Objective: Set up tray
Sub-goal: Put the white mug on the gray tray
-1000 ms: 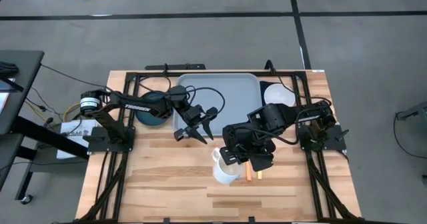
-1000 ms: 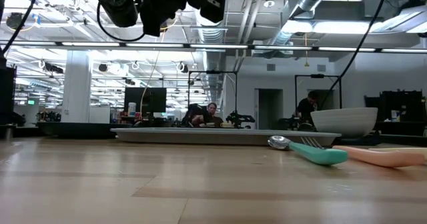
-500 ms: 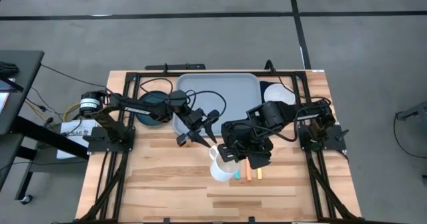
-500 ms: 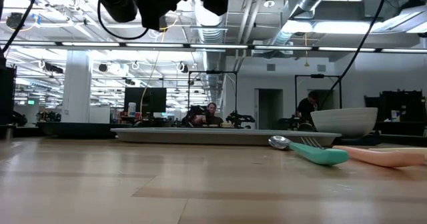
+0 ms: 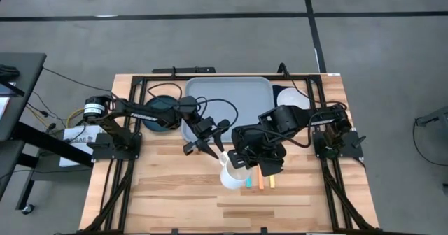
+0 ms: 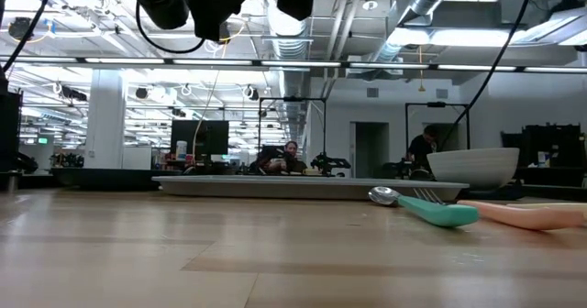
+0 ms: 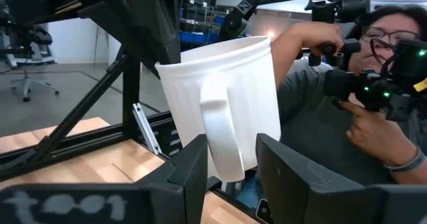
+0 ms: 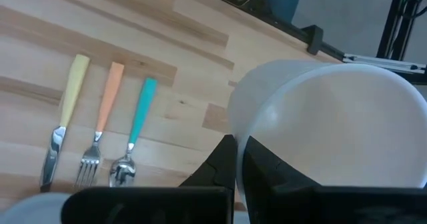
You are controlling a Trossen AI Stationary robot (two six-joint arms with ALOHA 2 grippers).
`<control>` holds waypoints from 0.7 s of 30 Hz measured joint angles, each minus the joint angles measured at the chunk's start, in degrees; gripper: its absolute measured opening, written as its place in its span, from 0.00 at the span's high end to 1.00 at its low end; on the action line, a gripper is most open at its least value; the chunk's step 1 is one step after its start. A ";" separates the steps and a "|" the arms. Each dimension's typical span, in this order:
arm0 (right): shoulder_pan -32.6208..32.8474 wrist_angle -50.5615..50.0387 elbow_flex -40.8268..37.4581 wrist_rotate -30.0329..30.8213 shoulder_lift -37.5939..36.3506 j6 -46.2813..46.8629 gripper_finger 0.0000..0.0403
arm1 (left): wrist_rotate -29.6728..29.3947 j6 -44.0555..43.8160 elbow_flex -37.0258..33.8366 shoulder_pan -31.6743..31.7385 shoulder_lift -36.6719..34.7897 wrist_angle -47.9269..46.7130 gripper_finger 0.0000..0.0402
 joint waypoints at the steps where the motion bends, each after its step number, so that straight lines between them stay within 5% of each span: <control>1: -0.10 0.00 0.00 0.00 0.00 0.04 1.00 | -0.66 0.22 0.00 -0.22 0.00 -0.01 0.72; 14: -1.16 0.07 0.00 -0.35 0.00 0.16 1.00 | -4.25 0.23 0.00 -1.33 0.00 -0.04 0.73; 21: -1.13 0.23 0.00 -0.26 0.00 0.12 1.00 | -4.84 -0.14 0.00 -1.08 0.09 -0.78 0.92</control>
